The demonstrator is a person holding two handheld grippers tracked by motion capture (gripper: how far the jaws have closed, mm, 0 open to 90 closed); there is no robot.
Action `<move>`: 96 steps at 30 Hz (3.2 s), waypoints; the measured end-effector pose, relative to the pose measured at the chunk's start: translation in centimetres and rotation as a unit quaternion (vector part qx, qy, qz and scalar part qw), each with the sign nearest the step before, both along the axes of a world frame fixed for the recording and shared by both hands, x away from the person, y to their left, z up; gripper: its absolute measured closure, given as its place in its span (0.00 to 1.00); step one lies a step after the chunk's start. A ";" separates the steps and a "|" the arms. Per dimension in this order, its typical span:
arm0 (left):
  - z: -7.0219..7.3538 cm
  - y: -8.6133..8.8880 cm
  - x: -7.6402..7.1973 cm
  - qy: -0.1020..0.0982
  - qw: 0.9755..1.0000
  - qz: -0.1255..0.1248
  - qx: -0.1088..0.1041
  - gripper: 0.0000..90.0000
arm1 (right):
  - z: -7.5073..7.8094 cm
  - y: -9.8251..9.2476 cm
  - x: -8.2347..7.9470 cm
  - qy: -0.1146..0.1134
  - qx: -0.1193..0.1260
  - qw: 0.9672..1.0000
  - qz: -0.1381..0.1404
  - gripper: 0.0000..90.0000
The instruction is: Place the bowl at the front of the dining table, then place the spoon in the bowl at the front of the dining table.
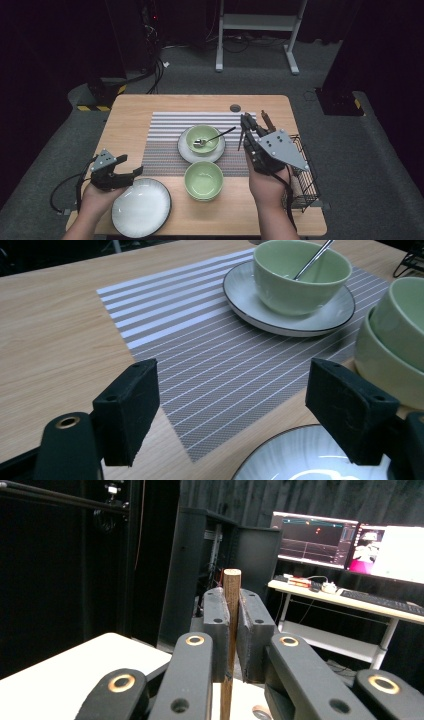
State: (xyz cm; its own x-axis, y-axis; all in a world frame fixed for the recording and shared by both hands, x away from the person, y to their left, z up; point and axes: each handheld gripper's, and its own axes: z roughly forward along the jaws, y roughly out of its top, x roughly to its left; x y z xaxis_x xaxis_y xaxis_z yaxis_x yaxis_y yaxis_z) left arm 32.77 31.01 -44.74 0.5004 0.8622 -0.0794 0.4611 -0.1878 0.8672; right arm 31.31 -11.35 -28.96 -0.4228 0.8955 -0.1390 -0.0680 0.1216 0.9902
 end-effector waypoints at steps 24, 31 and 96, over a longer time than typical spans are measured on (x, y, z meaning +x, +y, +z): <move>-0.1 -1.8 -0.1 0.009 0.999 -0.043 -0.004 0.25 | -1.0 3.7 1.1 0.013 0.000 0.999 0.038 0.93; 0.2 -2.8 0.1 0.000 0.998 -0.056 -0.004 0.25 | -0.9 4.5 1.1 0.011 0.001 0.999 0.047 0.93; 0.3 -12.1 -0.9 -0.106 0.980 -0.166 -0.004 0.92 | -0.7 9.3 -2.6 0.038 0.061 0.978 0.195 0.93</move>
State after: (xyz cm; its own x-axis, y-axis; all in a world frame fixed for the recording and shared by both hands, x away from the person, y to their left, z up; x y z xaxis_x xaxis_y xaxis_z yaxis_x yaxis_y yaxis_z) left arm 31.87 18.91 -44.48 0.7589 0.6492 0.0503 0.1848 -0.2888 0.9394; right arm 28.75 -2.07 -29.61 -0.7404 0.6721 0.0035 -0.0121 -0.0185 0.9998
